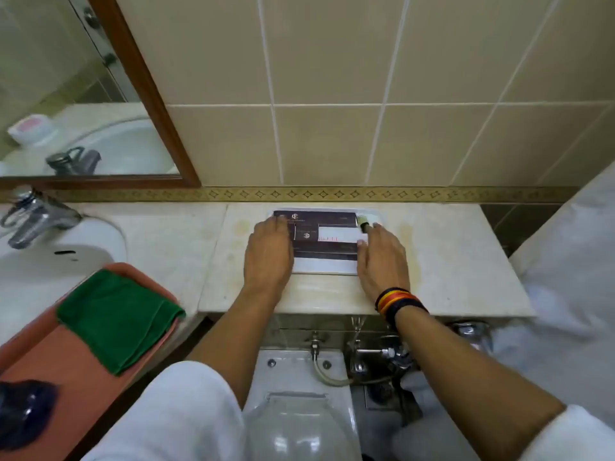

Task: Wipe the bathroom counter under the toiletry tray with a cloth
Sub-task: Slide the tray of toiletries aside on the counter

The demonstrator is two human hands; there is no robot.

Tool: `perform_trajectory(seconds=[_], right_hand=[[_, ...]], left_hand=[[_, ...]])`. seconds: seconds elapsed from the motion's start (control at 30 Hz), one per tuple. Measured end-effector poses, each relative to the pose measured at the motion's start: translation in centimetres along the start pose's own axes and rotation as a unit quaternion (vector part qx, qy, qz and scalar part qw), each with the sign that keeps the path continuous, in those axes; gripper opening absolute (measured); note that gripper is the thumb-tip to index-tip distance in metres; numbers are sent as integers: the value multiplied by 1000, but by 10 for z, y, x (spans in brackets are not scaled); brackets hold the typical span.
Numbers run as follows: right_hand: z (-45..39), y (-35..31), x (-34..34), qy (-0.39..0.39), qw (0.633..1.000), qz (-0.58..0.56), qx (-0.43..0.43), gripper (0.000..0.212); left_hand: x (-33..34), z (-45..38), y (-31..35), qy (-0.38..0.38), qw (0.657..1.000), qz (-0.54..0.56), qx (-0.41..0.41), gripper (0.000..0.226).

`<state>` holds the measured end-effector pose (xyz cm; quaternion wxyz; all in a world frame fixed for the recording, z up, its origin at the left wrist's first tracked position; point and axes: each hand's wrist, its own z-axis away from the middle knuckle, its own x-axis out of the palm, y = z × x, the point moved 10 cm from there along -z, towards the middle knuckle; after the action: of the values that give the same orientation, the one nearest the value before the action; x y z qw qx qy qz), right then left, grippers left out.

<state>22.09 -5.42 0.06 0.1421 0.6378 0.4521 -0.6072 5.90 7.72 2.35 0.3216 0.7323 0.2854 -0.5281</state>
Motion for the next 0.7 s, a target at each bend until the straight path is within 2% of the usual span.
perform_trajectory(seconds=[0.1,0.13,0.3,0.43,0.57,0.7], right_hand=[[-23,36,2,13,995,-2,101,36],[-30,49,5,-5,990,2,139,35],[-49,87,23,-46,962,-51,265,14],[-54,98,26,-42,953,-79,291,16],[-51,105,30,-38,947,-107,301,16],[-51,107,29,-30,943,-126,307,13]], left_hand=[[10,-12,-42,-4,993,16,-120,25],[16,-16,-53,-20,989,16,-145,21],[40,-31,-60,-77,978,61,-184,18],[47,-35,-58,-79,966,84,-230,18],[46,-33,-60,-71,960,53,-265,18],[46,-29,-65,-64,952,61,-291,30]])
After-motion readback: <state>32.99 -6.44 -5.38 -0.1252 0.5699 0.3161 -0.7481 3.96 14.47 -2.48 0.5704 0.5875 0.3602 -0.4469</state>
